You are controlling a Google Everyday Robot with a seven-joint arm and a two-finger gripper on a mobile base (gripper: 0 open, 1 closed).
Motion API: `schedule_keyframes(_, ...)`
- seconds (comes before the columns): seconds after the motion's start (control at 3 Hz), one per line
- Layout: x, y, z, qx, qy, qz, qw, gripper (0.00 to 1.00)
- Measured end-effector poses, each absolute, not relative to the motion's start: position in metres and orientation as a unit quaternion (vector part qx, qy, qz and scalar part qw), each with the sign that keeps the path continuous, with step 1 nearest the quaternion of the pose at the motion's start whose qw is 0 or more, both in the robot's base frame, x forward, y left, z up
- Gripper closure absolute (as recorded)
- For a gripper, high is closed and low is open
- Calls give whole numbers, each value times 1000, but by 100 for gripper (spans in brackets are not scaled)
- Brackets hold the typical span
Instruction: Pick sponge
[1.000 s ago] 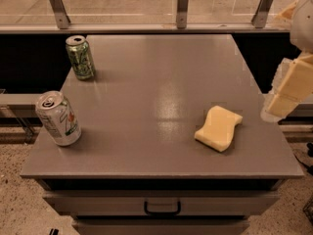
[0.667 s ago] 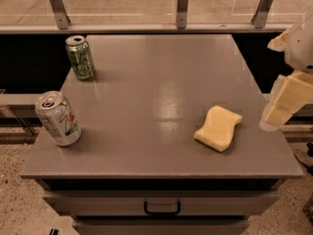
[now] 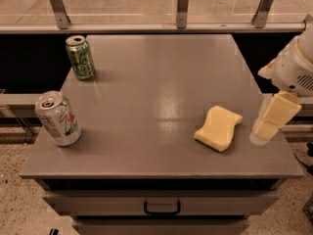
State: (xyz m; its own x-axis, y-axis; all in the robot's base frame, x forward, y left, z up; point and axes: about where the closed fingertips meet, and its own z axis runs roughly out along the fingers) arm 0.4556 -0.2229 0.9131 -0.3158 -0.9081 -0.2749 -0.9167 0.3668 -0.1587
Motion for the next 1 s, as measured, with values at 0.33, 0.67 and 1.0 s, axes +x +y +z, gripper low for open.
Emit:
schedule_keyframes(0.33,452,-213,890,-556,817,48,146,0)
schedule_keyframes(0.67,444,-196,865,-547,819,97,146,0)
schedule_keyframes(1.0,437,-183,853,-552,812,111,156,0)
